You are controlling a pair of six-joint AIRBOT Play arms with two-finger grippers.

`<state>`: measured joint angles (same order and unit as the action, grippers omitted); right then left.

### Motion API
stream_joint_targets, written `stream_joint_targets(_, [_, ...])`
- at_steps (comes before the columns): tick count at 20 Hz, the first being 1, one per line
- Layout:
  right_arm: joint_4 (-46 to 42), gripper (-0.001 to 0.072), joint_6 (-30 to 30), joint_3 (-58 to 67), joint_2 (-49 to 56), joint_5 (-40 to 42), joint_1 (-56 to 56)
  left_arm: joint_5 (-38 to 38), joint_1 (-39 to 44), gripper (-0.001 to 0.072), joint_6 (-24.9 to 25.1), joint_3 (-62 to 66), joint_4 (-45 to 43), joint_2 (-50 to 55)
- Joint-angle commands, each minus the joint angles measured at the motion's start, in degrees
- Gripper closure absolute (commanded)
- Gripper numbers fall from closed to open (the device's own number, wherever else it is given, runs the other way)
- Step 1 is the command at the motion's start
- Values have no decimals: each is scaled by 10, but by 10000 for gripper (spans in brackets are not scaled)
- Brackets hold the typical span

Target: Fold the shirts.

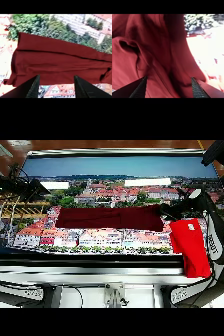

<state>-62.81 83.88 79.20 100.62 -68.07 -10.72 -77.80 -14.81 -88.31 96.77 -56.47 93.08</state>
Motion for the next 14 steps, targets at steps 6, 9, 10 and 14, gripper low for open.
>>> stream_joint_targets(6, [27,39,31,1,58,23,23,1,5,250,8,4,0,-24])
stream_joint_targets(9, [28,409,32,1,63,20,32,-1,5,250,8,4,0,-24])
stream_joint_targets(10, [37,575,31,1,62,20,32,-4,5,250,8,4,0,-24])
stream_joint_targets(14, [64,654,-9,1,22,18,30,-9,8,250,8,4,17,-24])
